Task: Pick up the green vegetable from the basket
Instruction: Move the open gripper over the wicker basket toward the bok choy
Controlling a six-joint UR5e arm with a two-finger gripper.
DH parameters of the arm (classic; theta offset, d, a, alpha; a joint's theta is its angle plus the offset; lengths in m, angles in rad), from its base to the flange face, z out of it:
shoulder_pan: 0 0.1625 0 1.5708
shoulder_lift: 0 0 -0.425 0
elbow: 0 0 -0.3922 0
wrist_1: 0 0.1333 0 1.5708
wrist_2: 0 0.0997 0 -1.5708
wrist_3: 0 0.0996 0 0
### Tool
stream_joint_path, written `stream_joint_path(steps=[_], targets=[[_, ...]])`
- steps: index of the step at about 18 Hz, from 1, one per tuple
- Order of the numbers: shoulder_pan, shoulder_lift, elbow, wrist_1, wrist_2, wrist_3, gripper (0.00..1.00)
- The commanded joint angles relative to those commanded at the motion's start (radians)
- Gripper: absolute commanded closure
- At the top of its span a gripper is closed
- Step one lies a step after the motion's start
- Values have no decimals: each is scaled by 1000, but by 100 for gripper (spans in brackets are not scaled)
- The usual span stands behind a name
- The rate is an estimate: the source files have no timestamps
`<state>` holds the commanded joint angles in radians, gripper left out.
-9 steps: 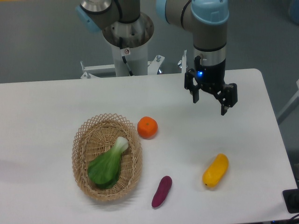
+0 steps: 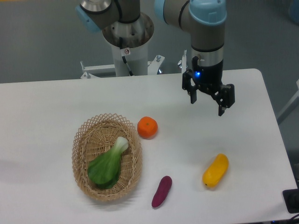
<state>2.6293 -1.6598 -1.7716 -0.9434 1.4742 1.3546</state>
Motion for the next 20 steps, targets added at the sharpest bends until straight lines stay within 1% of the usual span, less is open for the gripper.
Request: stream_joint_path(steps=[1,4,6,7,9,11,14,15,17,20], targets=[[-5,5,-11,0,-2,-35,0],[-63,2,-12,5,-2,-236,0],[-109,-6,-12,35,-3,-302,0],[-121,-8,-18,40,-3,-334,0],[-173,-14,-37,40,-8,-409,0],[-224,-37,-77,41,-8,-434,0],[-300,-109,-110,55,2,-485,0],[-319,-129,-111,63,2,-512,0],[-348,-140,-114,64,-3,-526,0],[-377,-173,-115,66,0,-541,0]])
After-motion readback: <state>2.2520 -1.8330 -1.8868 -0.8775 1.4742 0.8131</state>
